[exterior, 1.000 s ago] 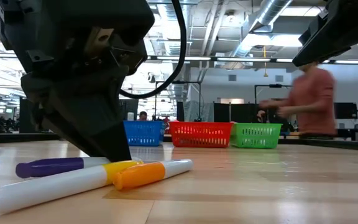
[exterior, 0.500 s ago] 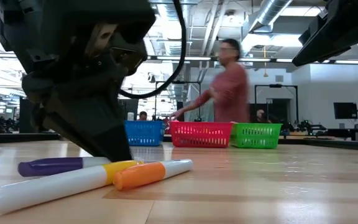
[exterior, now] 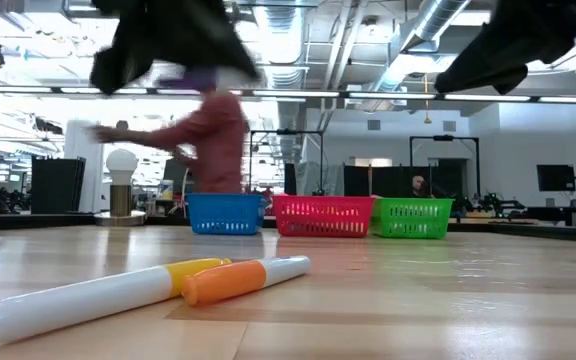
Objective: Pick & Place Markers
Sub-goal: Put the small purple highlighter pen into the blue bin
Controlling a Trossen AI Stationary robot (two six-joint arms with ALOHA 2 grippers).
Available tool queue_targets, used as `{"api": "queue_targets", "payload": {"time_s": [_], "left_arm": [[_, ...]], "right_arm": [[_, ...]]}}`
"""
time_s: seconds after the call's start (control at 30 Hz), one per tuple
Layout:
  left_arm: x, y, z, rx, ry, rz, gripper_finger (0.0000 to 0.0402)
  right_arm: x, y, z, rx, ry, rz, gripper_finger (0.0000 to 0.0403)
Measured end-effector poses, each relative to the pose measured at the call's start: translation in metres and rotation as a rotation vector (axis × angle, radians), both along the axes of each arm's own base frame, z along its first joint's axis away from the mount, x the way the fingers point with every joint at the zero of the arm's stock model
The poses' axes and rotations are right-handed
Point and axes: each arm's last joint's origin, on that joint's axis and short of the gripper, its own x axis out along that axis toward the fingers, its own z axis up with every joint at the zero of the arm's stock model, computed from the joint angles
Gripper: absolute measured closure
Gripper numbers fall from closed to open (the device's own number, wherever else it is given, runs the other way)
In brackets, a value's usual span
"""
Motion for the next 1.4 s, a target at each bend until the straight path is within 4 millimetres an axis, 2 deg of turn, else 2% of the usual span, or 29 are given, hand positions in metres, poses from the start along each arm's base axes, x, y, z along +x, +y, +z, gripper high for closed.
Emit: {"api": "queue_targets", "payload": {"time_s": [0.17,0.3,0.57,0.8,0.9,1.03,1.17,1.27,1.4], "left_arm": [[-0.016,0.0,0.035,0.155,-0.186,0.115,0.0367],[-0.027,-0.002,0.051,0.26,-0.239,0.145,0.0368],[-0.036,0.002,0.067,0.411,-0.231,0.133,0.0367],[-0.042,0.02,0.09,0.548,-0.17,0.095,0.0363],[-0.049,0.037,0.101,0.572,-0.126,0.077,0.0362],[-0.057,0.069,0.113,0.549,-0.038,0.042,0.0362],[-0.058,0.102,0.121,0.52,0.029,0.026,0.0364],[-0.056,0.128,0.12,0.524,0.066,0.052,0.0363],[-0.055,0.163,0.107,0.484,0.101,0.127,0.0359]], "right_arm": [[0.006,-0.008,0.002,0.081,-0.041,-0.084,0.0359],[0.009,-0.012,0.003,0.145,-0.063,-0.141,0.0359],[0.018,-0.017,0.013,0.211,-0.205,-0.238,0.0359],[0.022,-0.023,0.017,0.32,-0.302,-0.362,0.0359],[0.023,-0.025,0.017,0.374,-0.32,-0.398,0.0359],[0.024,-0.026,0.017,0.408,-0.337,-0.428,0.0359],[0.025,-0.03,0.015,0.332,-0.386,-0.514,0.0359],[0.03,-0.038,0.009,0.228,-0.368,-0.56,0.0359],[0.042,-0.054,-0.001,0.195,-0.336,-0.605,0.0359]]}}
